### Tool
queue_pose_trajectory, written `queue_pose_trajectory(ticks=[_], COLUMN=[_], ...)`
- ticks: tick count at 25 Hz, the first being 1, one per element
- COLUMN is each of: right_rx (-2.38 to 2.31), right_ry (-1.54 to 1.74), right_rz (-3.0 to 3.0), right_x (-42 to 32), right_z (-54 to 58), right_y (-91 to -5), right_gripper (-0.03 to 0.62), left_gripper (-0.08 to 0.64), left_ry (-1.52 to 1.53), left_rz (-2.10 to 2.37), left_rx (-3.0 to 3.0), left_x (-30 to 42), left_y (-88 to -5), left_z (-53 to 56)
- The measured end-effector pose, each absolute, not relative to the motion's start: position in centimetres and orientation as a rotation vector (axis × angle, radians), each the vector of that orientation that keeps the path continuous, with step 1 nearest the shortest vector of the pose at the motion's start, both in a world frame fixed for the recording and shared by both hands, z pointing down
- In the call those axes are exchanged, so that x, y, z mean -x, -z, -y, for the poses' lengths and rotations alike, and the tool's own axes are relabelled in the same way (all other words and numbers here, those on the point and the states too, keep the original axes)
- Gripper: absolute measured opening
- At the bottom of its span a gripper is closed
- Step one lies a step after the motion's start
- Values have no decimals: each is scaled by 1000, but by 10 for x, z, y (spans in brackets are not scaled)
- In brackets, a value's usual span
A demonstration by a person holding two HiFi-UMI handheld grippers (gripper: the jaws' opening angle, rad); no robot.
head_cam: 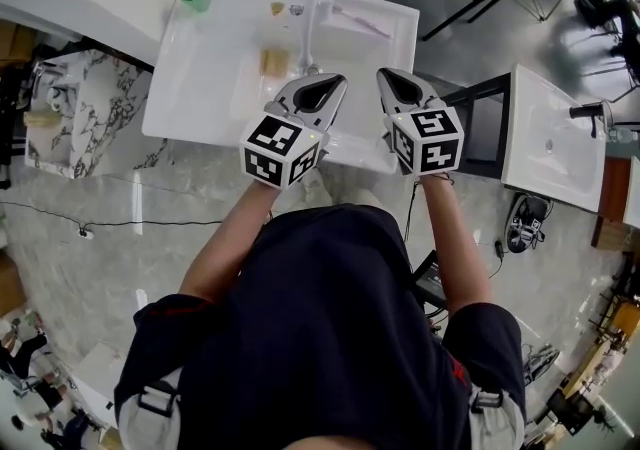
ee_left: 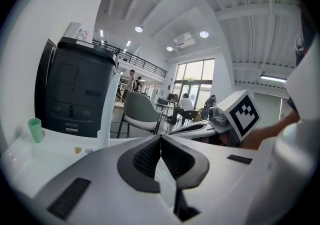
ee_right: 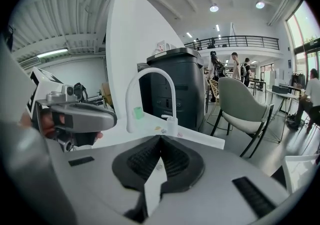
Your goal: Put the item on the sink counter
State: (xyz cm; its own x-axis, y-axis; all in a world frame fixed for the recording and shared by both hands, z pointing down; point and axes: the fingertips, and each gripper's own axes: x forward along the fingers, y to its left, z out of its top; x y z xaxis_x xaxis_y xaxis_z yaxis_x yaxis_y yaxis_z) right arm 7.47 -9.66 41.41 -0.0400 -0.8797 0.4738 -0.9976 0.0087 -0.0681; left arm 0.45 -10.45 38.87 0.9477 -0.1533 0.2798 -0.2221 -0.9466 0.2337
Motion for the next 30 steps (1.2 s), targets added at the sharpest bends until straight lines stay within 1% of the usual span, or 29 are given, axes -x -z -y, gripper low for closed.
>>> queue_pose_trajectory(ticks=[14, 30], right_rx=[-1953, -1921], right_ry=[-534, -453], right_rz=[2083, 2205], right_x=[-68, -45], right_z=[65, -16], right_y=[-388, -357], right_gripper=[34, 34], left_gripper=[14, 14], left_ry=[-348, -309], left_rz=[382, 468], left_rx=[-2850, -2897], left_x=[-1, 13], left_y=[-376, -346], left_z=[86, -1])
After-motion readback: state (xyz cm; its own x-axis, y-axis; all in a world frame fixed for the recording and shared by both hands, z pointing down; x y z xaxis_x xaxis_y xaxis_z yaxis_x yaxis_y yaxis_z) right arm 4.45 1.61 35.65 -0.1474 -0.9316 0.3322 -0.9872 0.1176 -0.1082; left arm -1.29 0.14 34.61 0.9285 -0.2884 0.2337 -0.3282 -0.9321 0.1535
